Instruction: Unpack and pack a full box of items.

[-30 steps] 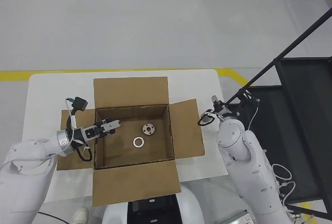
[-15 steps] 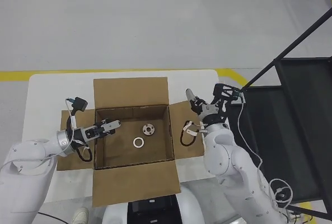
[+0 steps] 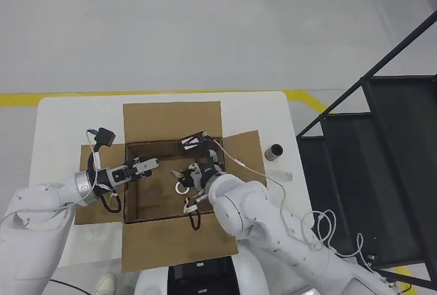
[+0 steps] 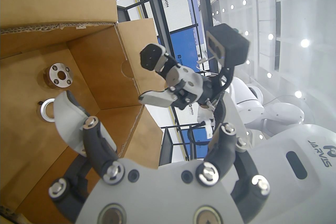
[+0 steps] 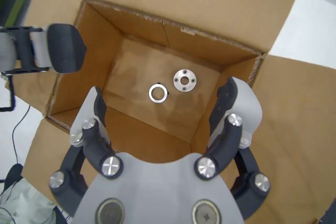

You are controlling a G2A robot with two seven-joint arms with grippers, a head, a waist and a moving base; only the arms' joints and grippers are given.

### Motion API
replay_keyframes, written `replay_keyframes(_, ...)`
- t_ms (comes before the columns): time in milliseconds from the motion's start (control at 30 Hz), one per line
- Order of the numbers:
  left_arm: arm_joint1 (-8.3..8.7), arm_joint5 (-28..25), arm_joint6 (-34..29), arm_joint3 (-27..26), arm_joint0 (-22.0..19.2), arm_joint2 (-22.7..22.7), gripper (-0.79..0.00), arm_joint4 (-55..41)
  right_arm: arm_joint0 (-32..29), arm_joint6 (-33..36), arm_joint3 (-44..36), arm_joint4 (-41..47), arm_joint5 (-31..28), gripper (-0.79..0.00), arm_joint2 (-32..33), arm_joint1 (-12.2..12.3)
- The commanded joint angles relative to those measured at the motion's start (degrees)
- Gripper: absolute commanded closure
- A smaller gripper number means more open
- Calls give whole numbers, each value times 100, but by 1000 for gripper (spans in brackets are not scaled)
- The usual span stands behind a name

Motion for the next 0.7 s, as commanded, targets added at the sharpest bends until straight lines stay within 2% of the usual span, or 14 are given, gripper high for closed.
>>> replay_keyframes(0,0,0,0,0,0,0,-785,0,169,120,336,164,65,-785,-138,-78)
replay_keyframes(133,0,0,0,0,0,0,-785,0,681,354,1135,434,133,-785,-351,-260)
replay_keyframes(267,0,0,0,0,0,0,-785,0,910,412,1602,595,89,-785,-459,-375)
replay_keyframes(667,0,0,0,0,0,0,-785,0,1008,407,1833,726,36,-785,-477,-442)
